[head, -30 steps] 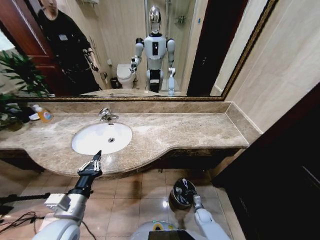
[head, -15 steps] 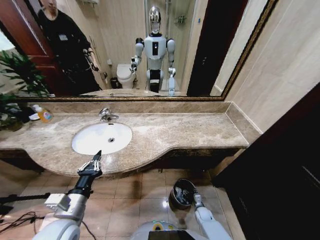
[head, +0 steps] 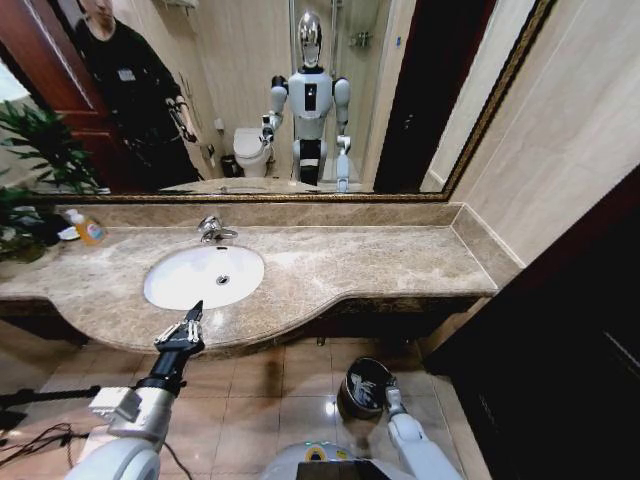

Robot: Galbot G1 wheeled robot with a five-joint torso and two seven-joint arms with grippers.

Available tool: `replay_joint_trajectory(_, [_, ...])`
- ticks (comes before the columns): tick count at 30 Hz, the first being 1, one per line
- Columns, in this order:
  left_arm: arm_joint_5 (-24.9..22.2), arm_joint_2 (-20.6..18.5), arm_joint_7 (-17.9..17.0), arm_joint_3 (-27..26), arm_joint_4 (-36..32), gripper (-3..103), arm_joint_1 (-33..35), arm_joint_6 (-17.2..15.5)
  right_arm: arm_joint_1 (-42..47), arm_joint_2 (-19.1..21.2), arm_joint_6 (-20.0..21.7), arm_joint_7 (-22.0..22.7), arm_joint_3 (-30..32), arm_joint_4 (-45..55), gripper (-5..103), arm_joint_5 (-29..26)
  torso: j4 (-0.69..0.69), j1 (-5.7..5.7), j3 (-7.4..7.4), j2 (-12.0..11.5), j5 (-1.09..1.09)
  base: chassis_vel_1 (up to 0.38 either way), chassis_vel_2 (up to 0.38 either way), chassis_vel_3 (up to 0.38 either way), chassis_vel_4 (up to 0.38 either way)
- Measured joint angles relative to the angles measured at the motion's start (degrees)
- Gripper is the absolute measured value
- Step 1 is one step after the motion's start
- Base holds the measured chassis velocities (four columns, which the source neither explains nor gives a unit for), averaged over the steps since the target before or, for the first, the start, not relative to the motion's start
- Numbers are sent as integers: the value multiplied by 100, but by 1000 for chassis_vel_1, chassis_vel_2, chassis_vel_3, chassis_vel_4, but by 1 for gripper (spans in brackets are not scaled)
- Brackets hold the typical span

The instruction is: Pick up the trash from the sink and place it in the trash bin.

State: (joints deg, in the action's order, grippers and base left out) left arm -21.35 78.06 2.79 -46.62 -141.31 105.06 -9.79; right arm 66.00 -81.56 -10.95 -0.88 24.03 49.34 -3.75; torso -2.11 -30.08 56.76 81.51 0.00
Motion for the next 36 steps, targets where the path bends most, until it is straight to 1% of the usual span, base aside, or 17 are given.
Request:
replay_joint_trajectory(10, [0,0,0,0,0,0,0,0,126,48,1,38,15,165,100,-6,0,0,0,0,0,0,0,0,0])
replay_joint_trajectory(14, [0,0,0,0,0,0,0,0,293,74,37,74,35,460,100,-33,0,0,0,0,1,0,0,0,0])
replay_joint_trajectory(17, [0,0,0,0,0,0,0,0,543,154,204,81,52,974,100,-157,0,0,0,0,1,0,0,0,0])
replay_joint_trajectory(18, [0,0,0,0,0,0,0,0,696,233,294,83,59,1331,100,-235,0,0,0,0,0,0,0,0,0])
replay_joint_trajectory(19, [0,0,0,0,0,0,0,0,696,233,294,83,59,1331,100,-235,0,0,0,0,0,0,0,0,0])
replay_joint_trajectory(21, [0,0,0,0,0,0,0,0,900,342,400,105,82,1887,100,-352,0,0,0,0,0,0,0,0,0])
replay_joint_trajectory(22, [0,0,0,0,0,0,0,0,900,342,400,105,82,1887,100,-352,0,0,0,0,0,0,0,0,0])
replay_joint_trajectory(26, [0,0,0,0,0,0,0,0,1229,489,600,321,116,2922,100,-671,0,0,0,0,1,0,0,0,0])
replay_joint_trajectory(27, [0,0,0,0,0,0,0,0,1229,489,600,321,116,2922,100,-671,0,0,0,0,1,0,0,0,0])
replay_joint_trajectory(31, [0,0,0,0,0,0,0,0,1445,612,825,430,236,3873,100,-810,0,0,0,0,1,0,0,0,0])
replay_joint_trajectory(32, [0,0,0,0,0,0,0,0,1445,612,825,430,236,3873,100,-810,0,0,0,0,1,0,0,0,0])
replay_joint_trajectory(35, [0,0,0,0,0,0,0,0,1645,732,1201,539,353,4813,100,-1081,0,0,0,0,0,0,0,0,0])
replay_joint_trajectory(36, [0,0,0,0,0,0,0,0,1645,732,1201,539,353,4813,100,-1081,0,0,0,0,0,0,0,0,0])
